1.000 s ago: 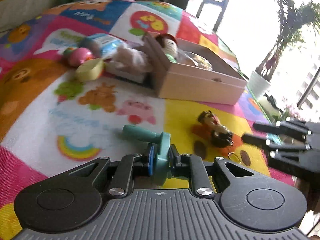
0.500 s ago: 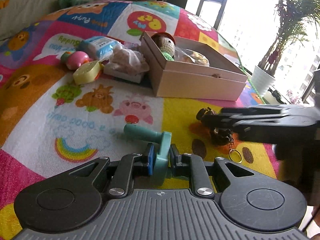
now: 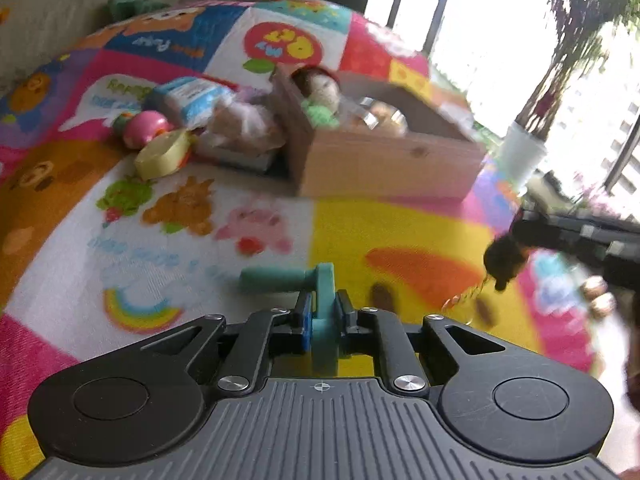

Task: Organize objects

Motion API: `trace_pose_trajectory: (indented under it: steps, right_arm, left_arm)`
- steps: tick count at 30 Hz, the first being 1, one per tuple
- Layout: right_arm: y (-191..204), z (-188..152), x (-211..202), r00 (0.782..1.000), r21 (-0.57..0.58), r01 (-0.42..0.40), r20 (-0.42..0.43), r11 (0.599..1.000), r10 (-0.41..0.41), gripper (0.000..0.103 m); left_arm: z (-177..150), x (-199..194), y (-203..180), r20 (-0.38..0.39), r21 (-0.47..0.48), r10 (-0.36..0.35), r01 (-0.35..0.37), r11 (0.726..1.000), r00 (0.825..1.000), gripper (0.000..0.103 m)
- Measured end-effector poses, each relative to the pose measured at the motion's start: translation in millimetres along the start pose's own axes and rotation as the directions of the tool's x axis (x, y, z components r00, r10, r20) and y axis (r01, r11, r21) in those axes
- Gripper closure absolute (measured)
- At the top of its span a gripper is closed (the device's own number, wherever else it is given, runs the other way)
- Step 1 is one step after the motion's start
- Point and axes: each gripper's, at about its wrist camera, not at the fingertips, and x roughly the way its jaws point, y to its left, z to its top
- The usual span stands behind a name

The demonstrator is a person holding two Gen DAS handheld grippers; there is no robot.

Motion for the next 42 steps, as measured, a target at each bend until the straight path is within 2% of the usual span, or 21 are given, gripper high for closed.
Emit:
trace_pose_trajectory:
  steps: [3,7,9,12,13,14,17,19,21,24,27,29,31,33,35,37,40,42]
  right_arm:
    - [-11.1,-4.8,-10.3,0.997,0.008,0.066,0.045,0.998,-0.067,0.075]
    - [-24.5,-9.4,-14.4,0.996,0.063,0.048,0.073,0.997,-0.053,0.075]
    - [-27.1,-12.0,-15.8,0.995,0.066,0.042,0.091,0.997,-0.048,0.075]
    - [-32.4,-15.7,-17.6,0.993,0.077,0.036,0.109,0.996,-0.044,0.075]
    - [-34.7,-16.9,-17.4,0.993,0.083,0.038,0.110,0.996,-0.047,0.075]
    - [-36.9,-19.5,-17.3,0.993,0.088,0.040,0.110,0.995,-0.050,0.075]
    - [-45.5,-28.5,-18.3,0.993,0.110,0.040,0.102,0.993,-0.052,0.074]
    - [-50.0,-34.6,-15.7,0.994,0.121,0.047,0.088,0.992,-0.058,0.074]
    - [-52.6,-39.8,-11.2,0.996,0.130,0.050,0.074,0.990,-0.059,0.074]
    - [-51.3,-42.7,-1.9,0.995,0.128,0.057,0.070,0.990,-0.066,0.074]
    - [-46.6,-42.0,5.0,0.996,0.117,0.060,0.060,0.991,-0.067,0.074]
    - [-43.6,-42.4,7.2,0.996,0.110,0.065,0.050,0.992,-0.071,0.072]
    - [-40.8,-42.8,6.8,0.996,0.098,0.076,0.042,0.992,-0.080,0.059]
    - [-39.1,-43.2,6.4,0.996,0.085,0.082,0.035,0.993,-0.085,0.054]
    - [-38.1,-42.6,8.5,0.996,0.076,0.089,0.018,0.993,-0.091,0.054]
    - [-37.8,-42.0,11.0,0.995,0.072,0.095,0.003,0.993,-0.096,0.054]
    - [-34.7,-37.0,16.3,0.994,0.044,0.106,-0.014,0.993,-0.105,0.054]
    - [-29.1,-32.4,20.3,0.994,-0.011,0.109,-0.025,0.994,-0.110,0.054]
  left_arm:
    - [32.9,-10.5,-14.5,0.057,0.017,-0.040,0.039,0.999,0.998,0.091]
    - [93.2,-18.5,-47.5,0.169,0.072,-0.080,0.068,0.995,0.982,0.092]
    - [120.7,-15.0,-65.9,0.231,0.093,-0.090,0.070,0.993,0.969,0.092]
    - [150.2,-7.4,-84.2,0.336,0.071,-0.096,0.076,0.995,0.937,0.092]
    - [154.7,-4.8,-86.5,0.338,0.057,-0.096,0.081,0.995,0.936,0.092]
    - [157.6,0.1,-88.9,0.307,0.046,-0.103,0.093,0.995,0.946,0.092]
    - [142.2,6.1,-94.0,0.206,0.109,-0.117,0.096,0.989,0.971,0.089]
    - [115.3,3.5,-95.7,0.156,0.200,-0.084,0.051,0.978,0.984,0.089]
    - [82.6,0.1,-92.0,0.095,0.292,-0.061,0.031,0.956,0.994,0.089]
    - [36.1,-1.6,-80.6,-0.039,0.374,-0.034,0.046,0.926,0.999,0.088]
    - [5.3,-2.0,-68.9,-0.113,0.377,0.021,0.023,0.926,0.993,0.088]
    - [-4.4,1.4,-62.2,-0.131,0.361,0.034,0.016,0.932,0.991,0.087]
    - [-7.1,0.7,-59.5,-0.124,0.347,0.006,0.037,0.937,0.992,0.085]
    - [-6.9,7.5,-62.8,-0.144,0.343,-0.014,0.063,0.937,0.989,0.083]
    - [-12.3,17.5,-69.0,-0.168,0.376,0.015,0.050,0.925,0.986,0.074]
    - [-18.8,19.4,-75.6,-0.140,0.419,0.029,0.033,0.908,0.990,0.074]
    - [-16.8,22.4,-69.9,-0.139,0.363,0.010,0.042,0.931,0.990,0.074]
    - [-15.9,22.3,-65.3,-0.128,0.328,0.001,0.041,0.944,0.992,0.078]
